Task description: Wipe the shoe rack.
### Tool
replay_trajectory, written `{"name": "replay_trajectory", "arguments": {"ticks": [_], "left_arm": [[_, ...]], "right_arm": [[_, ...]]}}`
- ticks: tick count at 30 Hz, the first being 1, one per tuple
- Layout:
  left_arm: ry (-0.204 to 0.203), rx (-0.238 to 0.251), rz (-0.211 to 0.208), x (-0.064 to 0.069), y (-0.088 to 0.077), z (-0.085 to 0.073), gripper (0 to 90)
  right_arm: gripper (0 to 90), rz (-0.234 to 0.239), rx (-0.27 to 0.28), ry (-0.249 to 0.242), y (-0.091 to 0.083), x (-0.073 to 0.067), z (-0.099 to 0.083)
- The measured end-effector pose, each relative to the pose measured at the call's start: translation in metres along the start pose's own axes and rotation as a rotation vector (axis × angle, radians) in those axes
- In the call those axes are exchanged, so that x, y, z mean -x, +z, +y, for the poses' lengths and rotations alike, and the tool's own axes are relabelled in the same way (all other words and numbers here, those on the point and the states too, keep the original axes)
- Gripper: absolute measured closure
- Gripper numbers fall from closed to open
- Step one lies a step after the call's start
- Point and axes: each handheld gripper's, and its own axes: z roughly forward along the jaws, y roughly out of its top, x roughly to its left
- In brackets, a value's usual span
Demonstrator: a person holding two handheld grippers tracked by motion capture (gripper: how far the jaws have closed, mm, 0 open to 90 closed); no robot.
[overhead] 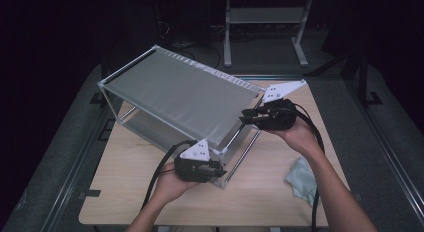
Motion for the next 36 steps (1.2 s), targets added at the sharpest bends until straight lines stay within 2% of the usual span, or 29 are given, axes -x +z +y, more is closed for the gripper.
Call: {"name": "replay_trajectory", "arguments": {"ticks": [8,13,22,25,29,33,36], "left_arm": [[0.002,-0.006,-0.012,-0.001,0.006,0.001,77.6],[0.010,-0.010,0.000,0.002,0.005,0.001,80.2],[0.023,-0.015,-0.003,0.005,0.002,0.000,80.5],[0.027,-0.019,-0.002,0.006,0.000,-0.002,80.4],[0.012,-0.004,-0.002,0.005,-0.005,-0.007,80.5],[0.007,-0.003,0.000,0.005,-0.010,-0.010,80.6],[0.005,-0.003,0.006,0.006,-0.014,-0.013,80.5]], "right_arm": [[75.0,-0.008,-0.035,0.010,0.011,0.005,0.003],[82.9,0.022,-0.040,0.032,0.013,0.006,0.003],[89.4,0.041,-0.068,0.013,0.013,0.000,0.003],[88.8,0.043,-0.086,-0.012,0.016,-0.004,0.001],[86.9,0.050,-0.069,-0.025,0.009,-0.007,-0.002],[86.7,0.055,-0.049,-0.018,0.002,-0.009,-0.006],[87.0,0.059,-0.052,-0.024,0.000,-0.011,-0.007]]}}
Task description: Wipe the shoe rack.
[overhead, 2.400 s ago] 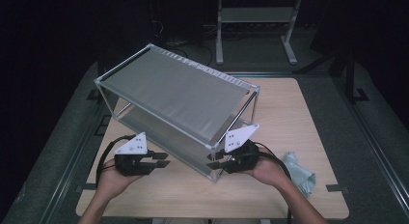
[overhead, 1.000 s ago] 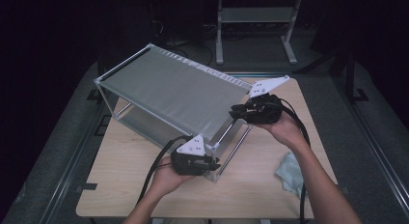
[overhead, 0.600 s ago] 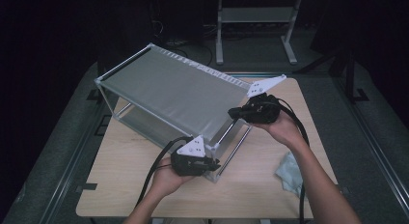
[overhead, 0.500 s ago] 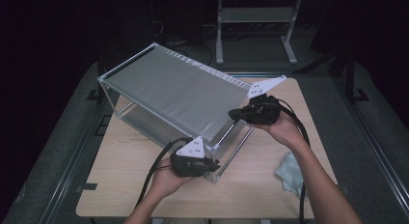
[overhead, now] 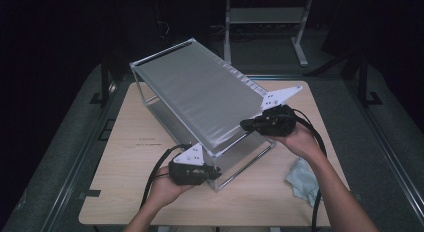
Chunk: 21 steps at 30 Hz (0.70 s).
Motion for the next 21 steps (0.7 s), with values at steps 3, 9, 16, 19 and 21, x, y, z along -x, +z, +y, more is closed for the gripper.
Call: {"name": "replay_trajectory", "arguments": {"ticks": [3,9,16,19,21], "left_arm": [[0.000,-0.002,0.005,0.001,-0.003,-0.002,80.5],[-0.021,0.019,-0.001,0.001,-0.009,-0.010,80.8],[-0.027,0.015,0.001,0.000,-0.013,-0.012,80.7],[-0.029,0.013,0.010,-0.002,-0.014,-0.013,80.7],[-0.038,0.019,0.017,-0.004,-0.015,-0.014,80.7]], "right_arm": [[87.4,-0.003,-0.005,-0.010,0.000,-0.004,0.000],[84.0,0.007,0.003,-0.022,-0.003,-0.010,-0.004],[71.2,0.053,0.118,-0.058,-0.041,-0.019,-0.017],[66.7,0.063,0.116,-0.087,-0.060,-0.027,-0.033],[64.5,0.063,0.107,-0.090,-0.068,-0.031,-0.047]]}}
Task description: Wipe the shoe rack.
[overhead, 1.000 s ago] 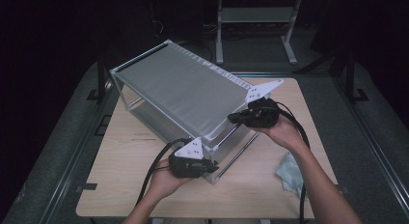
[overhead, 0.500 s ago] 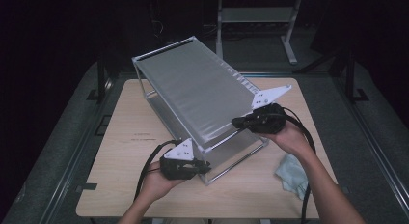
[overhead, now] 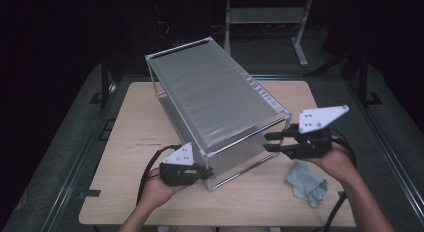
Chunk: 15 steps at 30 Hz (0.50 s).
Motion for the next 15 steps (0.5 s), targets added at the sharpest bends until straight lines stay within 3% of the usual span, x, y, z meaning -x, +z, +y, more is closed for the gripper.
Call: {"name": "replay_trajectory", "arguments": {"ticks": [2,3,4,5,6,8,9,10,13,15], "left_arm": [[-0.002,0.002,0.006,-0.001,-0.001,-0.001,80.6],[-0.002,0.002,0.006,-0.001,-0.001,-0.001,80.7],[0.000,-0.002,0.007,-0.002,-0.001,0.000,80.6],[0.000,-0.002,0.007,-0.002,-0.001,0.000,80.6],[-0.001,-0.007,0.008,-0.002,-0.002,0.000,80.6],[0.001,-0.010,0.011,-0.002,-0.002,0.000,80.5],[0.001,-0.010,0.011,-0.002,-0.002,0.000,80.5],[0.001,-0.011,0.010,-0.002,-0.003,-0.001,80.5],[0.000,-0.012,0.010,-0.002,-0.003,-0.001,80.5],[0.002,-0.015,0.009,-0.002,-0.003,-0.001,80.5]], "right_arm": [[62.0,-0.019,-0.027,0.008,-0.009,-0.005,-0.019],[62.0,-0.019,-0.027,0.008,-0.009,-0.005,-0.019],[58.6,-0.050,-0.052,0.052,-0.016,-0.006,-0.042],[58.6,-0.050,-0.052,0.052,-0.016,-0.006,-0.042],[56.1,-0.080,-0.083,0.113,-0.020,-0.004,-0.070],[52.6,-0.110,-0.124,0.179,-0.023,-0.001,-0.098],[52.6,-0.110,-0.124,0.179,-0.023,-0.001,-0.098],[50.0,-0.158,-0.160,0.239,-0.024,0.003,-0.125],[47.7,-0.211,-0.188,0.316,-0.027,0.008,-0.156],[47.7,-0.213,-0.192,0.335,-0.026,0.010,-0.164]]}}
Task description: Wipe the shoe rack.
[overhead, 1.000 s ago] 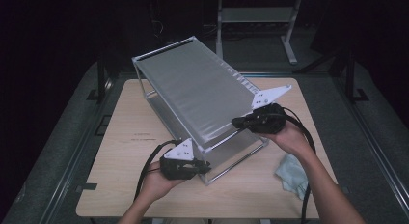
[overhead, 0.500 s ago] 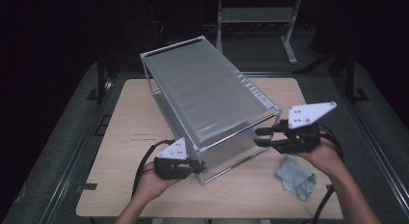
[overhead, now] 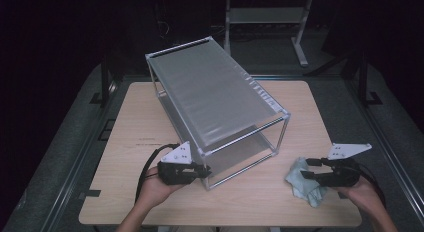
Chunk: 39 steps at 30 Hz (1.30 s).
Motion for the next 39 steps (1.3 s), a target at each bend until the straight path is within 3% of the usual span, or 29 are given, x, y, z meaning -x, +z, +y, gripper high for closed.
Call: {"name": "replay_trajectory", "arguments": {"ticks": [2,5,9,15,20,27,34,35,38,39], "left_arm": [[0.001,-0.002,0.000,0.000,0.000,0.000,80.4],[0.000,-0.001,-0.001,0.000,-0.001,-0.001,80.4],[0.000,-0.002,0.002,0.000,-0.005,-0.003,80.4],[-0.004,-0.001,0.002,-0.001,-0.007,-0.005,80.4],[-0.006,0.001,0.006,-0.002,-0.009,-0.007,80.4],[-0.013,0.003,0.014,-0.003,-0.013,-0.010,80.4],[-0.015,0.009,0.015,-0.002,-0.015,-0.012,80.4],[-0.011,0.007,0.017,-0.002,-0.016,-0.013,80.4],[-0.013,0.011,0.019,-0.001,-0.016,-0.014,80.4],[-0.013,0.015,0.020,-0.001,-0.017,-0.015,80.4]], "right_arm": [[48.9,-0.007,-0.045,0.029,0.009,0.005,-0.012],[53.4,0.010,-0.087,0.031,0.021,0.005,-0.021],[58.7,0.019,-0.097,0.011,0.033,0.001,-0.026],[71.1,0.026,-0.095,-0.004,0.037,-0.005,-0.024],[74.9,0.053,-0.097,-0.012,0.040,-0.008,-0.021],[77.6,0.128,-0.103,-0.018,0.050,-0.015,-0.010],[78.0,0.195,-0.054,-0.039,0.046,-0.023,0.011],[78.1,0.217,-0.031,-0.063,0.041,-0.026,0.024],[78.1,0.227,-0.007,-0.081,0.035,-0.031,0.037],[78.1,0.250,0.020,-0.107,0.027,-0.036,0.054]]}}
